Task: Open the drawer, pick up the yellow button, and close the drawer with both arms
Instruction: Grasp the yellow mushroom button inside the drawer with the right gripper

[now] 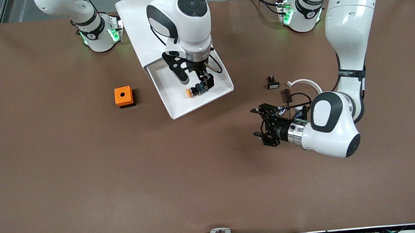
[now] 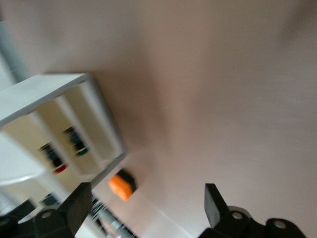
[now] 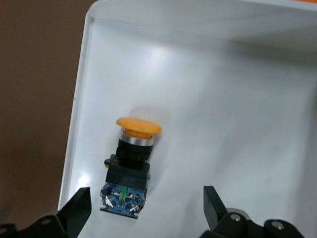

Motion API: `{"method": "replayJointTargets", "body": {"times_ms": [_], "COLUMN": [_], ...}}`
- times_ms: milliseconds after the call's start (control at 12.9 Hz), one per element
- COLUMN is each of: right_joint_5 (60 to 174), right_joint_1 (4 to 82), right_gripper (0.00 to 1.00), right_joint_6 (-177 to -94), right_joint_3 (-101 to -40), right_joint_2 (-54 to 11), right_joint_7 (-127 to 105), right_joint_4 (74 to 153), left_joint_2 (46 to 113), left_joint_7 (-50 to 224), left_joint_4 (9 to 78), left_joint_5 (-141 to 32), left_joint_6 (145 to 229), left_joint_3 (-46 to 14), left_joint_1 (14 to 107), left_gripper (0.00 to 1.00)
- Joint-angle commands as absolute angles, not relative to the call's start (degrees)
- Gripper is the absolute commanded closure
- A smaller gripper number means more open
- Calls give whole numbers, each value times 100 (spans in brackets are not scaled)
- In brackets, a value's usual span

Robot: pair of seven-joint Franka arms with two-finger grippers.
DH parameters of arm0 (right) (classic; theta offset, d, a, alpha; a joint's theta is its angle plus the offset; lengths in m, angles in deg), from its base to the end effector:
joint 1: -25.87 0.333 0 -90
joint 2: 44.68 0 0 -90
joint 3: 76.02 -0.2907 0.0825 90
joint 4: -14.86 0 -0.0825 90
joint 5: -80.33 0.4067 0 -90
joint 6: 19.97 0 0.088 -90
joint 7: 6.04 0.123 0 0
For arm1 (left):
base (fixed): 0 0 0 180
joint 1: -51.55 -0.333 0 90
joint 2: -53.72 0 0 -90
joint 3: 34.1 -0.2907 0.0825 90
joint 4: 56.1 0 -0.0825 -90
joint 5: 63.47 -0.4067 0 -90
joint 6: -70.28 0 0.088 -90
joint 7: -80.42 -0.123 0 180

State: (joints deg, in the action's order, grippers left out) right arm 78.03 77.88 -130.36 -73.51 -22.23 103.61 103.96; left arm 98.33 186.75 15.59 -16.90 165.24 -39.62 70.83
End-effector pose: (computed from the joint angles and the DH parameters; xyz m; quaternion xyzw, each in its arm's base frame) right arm 0.4429 0.5178 0.3731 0.8694 -0.4933 0.0249 0.0147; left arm 0.6710 -0.2656 0.2576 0.5619 0.7310 -0.3863 0.0262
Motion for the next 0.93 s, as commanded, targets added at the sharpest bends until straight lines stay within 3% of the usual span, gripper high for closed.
{"method": "replayJointTargets", "body": {"times_ms": [0, 155, 464, 542, 774, 851], "right_joint_5": [7752, 7752, 7752, 7752, 7734, 7734], "right_joint_1": [7746, 7746, 7755, 7746, 7746, 7746], "right_gripper": [0, 0, 0, 17, 86, 100], "right_joint_6": [-12983, -12992, -13010, -13001, -12992, -12992], "right_joint_3": [-7365, -7365, -7365, -7365, -7356, -7356], "right_joint_2": [-1964, -1823, -1717, -1726, -1726, -1726], "right_joint_7": [10523, 10541, 10585, 10567, 10514, 10523], "right_joint_4": [10073, 9977, 9915, 9915, 9906, 9906], "left_joint_2": [9741, 9723, 9477, 9433, 9345, 9328], "left_joint_7": [18395, 18020, 17376, 17376, 17202, 16878], "left_joint_4": [1500, 1500, 1500, 1500, 1509, 1518], "left_joint_5": [-2110, -2320, -3180, -3505, -4341, -4474], "left_joint_6": [17360, 17784, 17795, 17795, 17795, 17795], "left_joint_3": [-4043, -4043, -3999, -3999, -3981, -3964], "left_joint_1": [7168, 7246, 7500, 7641, 8037, 8151], "left_gripper": [0, 0, 0, 0, 0, 0]}}
